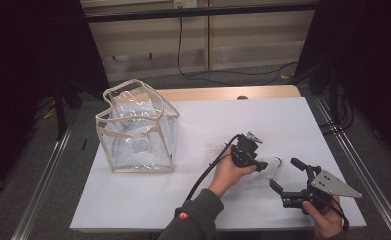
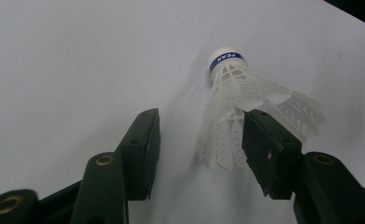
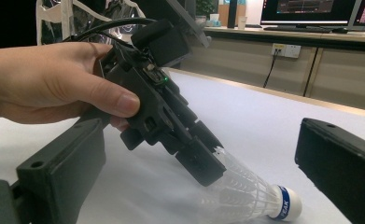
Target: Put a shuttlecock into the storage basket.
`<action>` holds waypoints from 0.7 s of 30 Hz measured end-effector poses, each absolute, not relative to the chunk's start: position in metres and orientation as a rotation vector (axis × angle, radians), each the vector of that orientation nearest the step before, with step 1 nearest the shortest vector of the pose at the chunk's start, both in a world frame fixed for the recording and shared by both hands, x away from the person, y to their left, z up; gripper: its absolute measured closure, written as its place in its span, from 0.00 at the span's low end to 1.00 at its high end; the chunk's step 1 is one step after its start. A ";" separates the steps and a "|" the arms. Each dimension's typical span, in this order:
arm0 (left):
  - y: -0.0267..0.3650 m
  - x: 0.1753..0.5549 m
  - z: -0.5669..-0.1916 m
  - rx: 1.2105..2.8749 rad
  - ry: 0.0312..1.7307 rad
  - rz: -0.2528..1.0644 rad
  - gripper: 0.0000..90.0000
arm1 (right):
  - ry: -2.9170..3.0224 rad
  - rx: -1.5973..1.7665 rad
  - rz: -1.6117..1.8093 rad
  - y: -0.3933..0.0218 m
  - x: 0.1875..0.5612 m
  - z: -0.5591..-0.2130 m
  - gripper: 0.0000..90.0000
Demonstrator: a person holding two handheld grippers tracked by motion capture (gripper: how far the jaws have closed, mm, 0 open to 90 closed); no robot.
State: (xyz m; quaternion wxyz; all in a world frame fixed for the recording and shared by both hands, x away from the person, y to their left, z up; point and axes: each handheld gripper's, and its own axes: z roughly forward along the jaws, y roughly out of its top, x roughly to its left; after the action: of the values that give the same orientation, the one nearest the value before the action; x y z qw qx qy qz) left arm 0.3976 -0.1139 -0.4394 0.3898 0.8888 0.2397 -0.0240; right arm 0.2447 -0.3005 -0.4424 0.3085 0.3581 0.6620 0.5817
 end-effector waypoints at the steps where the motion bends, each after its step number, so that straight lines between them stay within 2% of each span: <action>1: -0.115 0.397 -0.440 2.254 0.615 -0.064 0.54 | 1.751 0.947 1.536 -0.301 0.245 -0.442 0.02; 21: -0.130 0.400 -0.448 2.258 0.602 -0.080 0.69 | 1.747 0.958 1.522 -0.305 0.242 -0.443 0.02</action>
State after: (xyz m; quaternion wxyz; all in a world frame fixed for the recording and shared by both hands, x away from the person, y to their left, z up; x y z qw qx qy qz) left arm 0.3995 -0.1298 -0.4478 0.3909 0.8889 0.2368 -0.0315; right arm 0.2424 -0.3050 -0.4434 0.3121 0.3630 0.6620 0.5767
